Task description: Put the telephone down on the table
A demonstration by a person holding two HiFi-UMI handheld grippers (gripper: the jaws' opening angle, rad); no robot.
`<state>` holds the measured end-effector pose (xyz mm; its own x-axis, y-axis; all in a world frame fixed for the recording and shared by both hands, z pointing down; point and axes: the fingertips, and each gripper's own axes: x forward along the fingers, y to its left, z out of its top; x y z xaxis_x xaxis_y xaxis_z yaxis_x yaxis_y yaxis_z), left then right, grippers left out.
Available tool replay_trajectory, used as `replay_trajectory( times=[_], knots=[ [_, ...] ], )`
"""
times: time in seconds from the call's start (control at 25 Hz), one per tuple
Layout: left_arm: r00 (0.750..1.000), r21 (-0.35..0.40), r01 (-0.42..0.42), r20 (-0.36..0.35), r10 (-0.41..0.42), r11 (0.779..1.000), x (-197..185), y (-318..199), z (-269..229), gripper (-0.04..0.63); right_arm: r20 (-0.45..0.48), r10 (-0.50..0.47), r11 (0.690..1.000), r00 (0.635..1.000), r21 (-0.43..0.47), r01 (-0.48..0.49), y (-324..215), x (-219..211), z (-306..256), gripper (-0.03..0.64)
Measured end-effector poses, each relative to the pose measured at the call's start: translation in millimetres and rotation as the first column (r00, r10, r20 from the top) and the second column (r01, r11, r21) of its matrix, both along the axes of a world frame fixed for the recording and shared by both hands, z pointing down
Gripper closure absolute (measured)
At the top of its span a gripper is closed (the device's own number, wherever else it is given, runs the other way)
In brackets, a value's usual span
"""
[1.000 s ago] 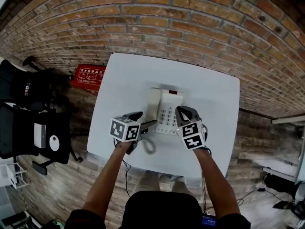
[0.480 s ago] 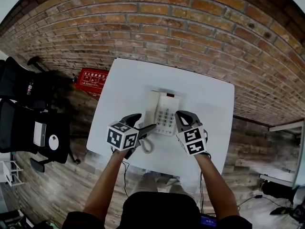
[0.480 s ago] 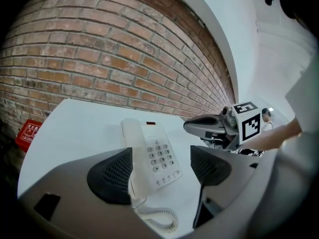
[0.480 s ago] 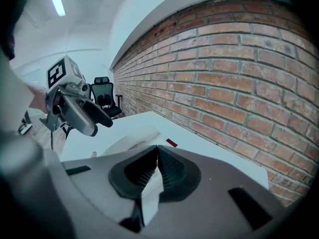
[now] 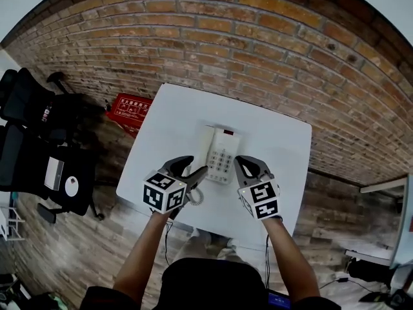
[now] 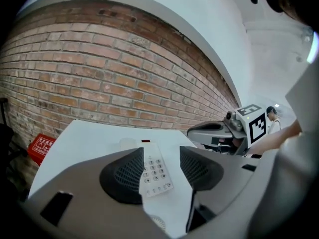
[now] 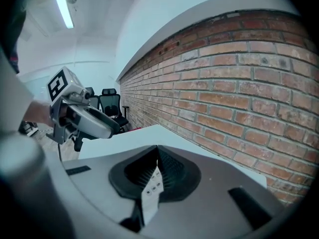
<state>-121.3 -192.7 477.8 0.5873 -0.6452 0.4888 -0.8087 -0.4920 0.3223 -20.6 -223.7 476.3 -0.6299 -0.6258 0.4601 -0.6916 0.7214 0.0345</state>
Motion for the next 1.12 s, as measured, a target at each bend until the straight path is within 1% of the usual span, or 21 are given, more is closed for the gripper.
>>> replay_trajectory(
  times=[0.08, 0.28, 0.4, 0.48, 0.64, 0.92, 1.12],
  knots=[
    [1.000, 0.022, 0.023, -0.002, -0.023, 1.000, 0.6, 4.5, -9.3, 0.381, 0.015, -0.009, 1.000, 1.000, 0.017, 0.009, 4.1, 1.7, -11.3, 0.604],
    [0.997, 0.077, 0.073, -0.008, -0.073, 0.994, 5.0, 17.8, -30.6, 0.402, 0.036, -0.041, 0.997, 0.999, 0.063, 0.039, 17.7, 6.7, -34.5, 0.604],
    [0.994, 0.114, 0.106, -0.005, -0.106, 0.988, 8.7, 24.1, -42.6, 0.442, 0.063, -0.053, 0.996, 0.997, 0.072, 0.048, 24.7, 11.7, -44.6, 0.604],
    [0.993, 0.131, 0.120, -0.006, -0.120, 0.984, 12.1, 29.0, -50.0, 0.470, 0.079, -0.052, 0.995, 0.995, 0.084, 0.046, 28.8, 16.4, -52.0, 0.604],
    [0.990, 0.172, 0.136, 0.015, -0.140, 0.976, 22.5, 39.6, -63.4, 0.493, 0.107, -0.062, 0.992, 0.992, 0.116, 0.049, 38.1, 26.6, -65.7, 0.604],
    [0.976, 0.254, 0.192, 0.048, -0.210, 0.948, 33.1, 66.3, -82.1, 0.549, 0.157, -0.103, 0.984, 0.982, 0.162, 0.078, 59.3, 40.5, -85.7, 0.604],
    [0.962, 0.305, 0.227, 0.078, -0.262, 0.925, 40.6, 90.9, -92.6, 0.579, 0.168, -0.141, 0.977, 0.976, 0.183, 0.110, 76.6, 50.8, -95.2, 0.604]
  ],
)
